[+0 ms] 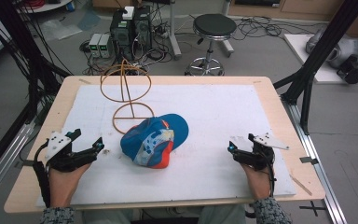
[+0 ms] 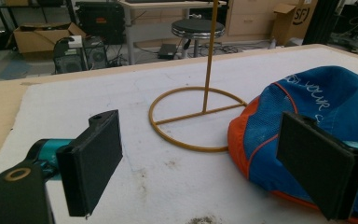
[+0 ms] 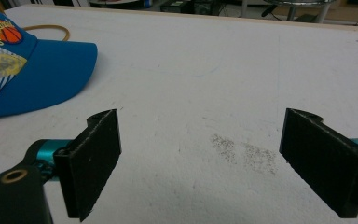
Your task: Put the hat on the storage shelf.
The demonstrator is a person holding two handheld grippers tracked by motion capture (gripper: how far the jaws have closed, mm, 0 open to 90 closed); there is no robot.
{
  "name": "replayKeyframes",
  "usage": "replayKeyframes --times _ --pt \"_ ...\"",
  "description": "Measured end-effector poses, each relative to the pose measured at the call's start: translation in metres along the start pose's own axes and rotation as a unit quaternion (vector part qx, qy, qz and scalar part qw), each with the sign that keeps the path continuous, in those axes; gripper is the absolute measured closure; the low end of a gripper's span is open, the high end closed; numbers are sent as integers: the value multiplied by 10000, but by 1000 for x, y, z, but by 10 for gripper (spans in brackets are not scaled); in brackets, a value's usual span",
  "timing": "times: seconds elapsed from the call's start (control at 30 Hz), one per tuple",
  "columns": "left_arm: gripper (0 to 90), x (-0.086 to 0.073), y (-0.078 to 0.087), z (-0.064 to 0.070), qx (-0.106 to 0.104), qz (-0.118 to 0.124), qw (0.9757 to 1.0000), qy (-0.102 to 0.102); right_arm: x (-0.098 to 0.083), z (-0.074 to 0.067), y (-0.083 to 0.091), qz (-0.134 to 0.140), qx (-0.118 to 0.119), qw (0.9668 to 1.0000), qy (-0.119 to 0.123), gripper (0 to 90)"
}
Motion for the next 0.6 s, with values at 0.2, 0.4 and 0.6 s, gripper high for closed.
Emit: replayKeyframes --times 0.2,0.4,0.6 --pt "149 0 0 0 -51 15 10000 -9 0 -1 -1 -28 9 10000 65 117" --pt "151 0 0 1 -88 -56 9999 37 0 -3 -4 -44 39 9999 95 117" --pt "162 2 3 0 -75 -10 9999 97 1 -5 -3 -48 46 9999 129 117"
Point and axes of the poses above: each handheld gripper's, and its own axes: y roughly backward along the jaws, x roughly out of its top, z roughly to its right, the point moved 1 cm from there along -y, roughly forward along the jaws, and after that the axes turned 5 degrees about -x, right-handed, at the moved point
